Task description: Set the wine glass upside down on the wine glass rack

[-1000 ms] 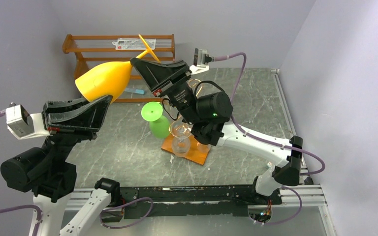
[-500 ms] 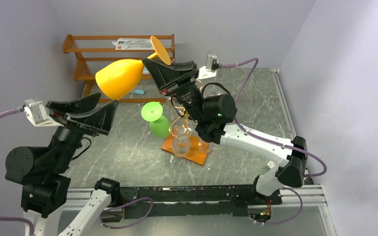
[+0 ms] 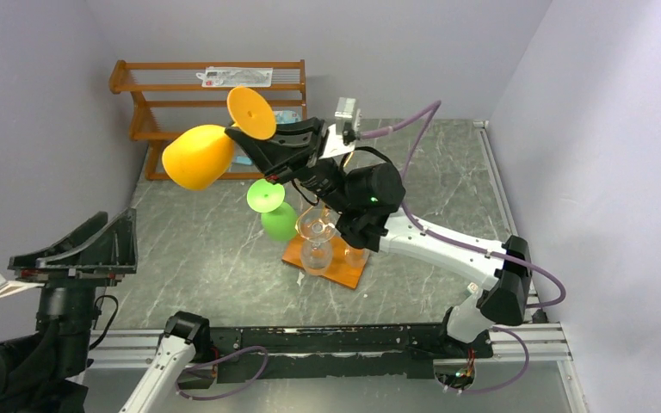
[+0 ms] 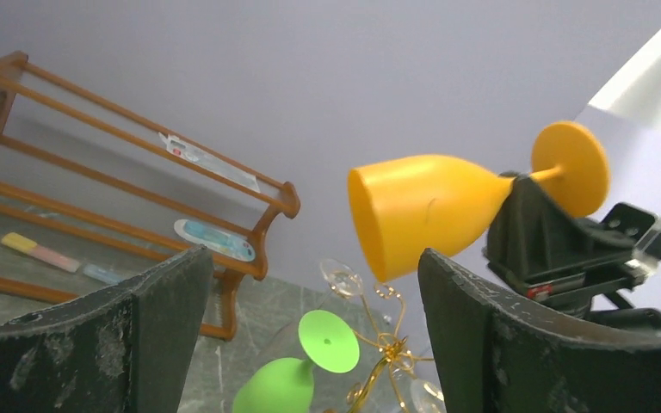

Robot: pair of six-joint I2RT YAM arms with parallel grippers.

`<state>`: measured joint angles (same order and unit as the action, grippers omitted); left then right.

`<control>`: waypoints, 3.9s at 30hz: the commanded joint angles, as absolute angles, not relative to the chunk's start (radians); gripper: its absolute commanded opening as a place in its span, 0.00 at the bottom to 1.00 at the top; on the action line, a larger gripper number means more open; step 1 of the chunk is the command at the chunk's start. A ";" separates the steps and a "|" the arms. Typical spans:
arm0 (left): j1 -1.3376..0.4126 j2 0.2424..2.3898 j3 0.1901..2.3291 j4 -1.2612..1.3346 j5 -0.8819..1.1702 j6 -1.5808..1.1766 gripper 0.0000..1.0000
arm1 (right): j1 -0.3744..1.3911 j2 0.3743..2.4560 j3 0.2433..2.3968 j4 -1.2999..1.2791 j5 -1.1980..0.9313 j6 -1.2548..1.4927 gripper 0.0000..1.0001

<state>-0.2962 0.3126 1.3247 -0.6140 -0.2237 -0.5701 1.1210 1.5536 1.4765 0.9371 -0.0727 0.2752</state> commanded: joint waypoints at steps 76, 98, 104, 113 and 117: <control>-0.558 1.033 1.519 -0.093 -0.003 -0.721 0.05 | 1.219 1.002 1.137 0.317 0.069 -0.238 0.70; -0.558 1.390 1.459 0.335 0.284 -0.902 0.05 | 1.220 0.740 0.953 0.254 0.063 -0.012 0.70; -0.559 1.383 1.378 0.345 0.232 -0.944 0.05 | 1.219 0.739 0.950 0.247 0.052 -0.002 0.70; -0.560 1.381 1.397 0.083 0.171 -1.044 0.05 | 1.220 0.726 0.940 0.243 0.052 0.037 0.70; -0.561 1.385 1.389 0.049 0.177 -1.078 0.05 | 1.221 0.714 0.930 0.248 0.052 0.039 0.70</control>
<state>-0.5533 1.3991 1.3743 0.1116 0.1963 -1.0298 1.2186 0.7376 0.9489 0.2600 0.0528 0.0238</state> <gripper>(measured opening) 0.053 0.699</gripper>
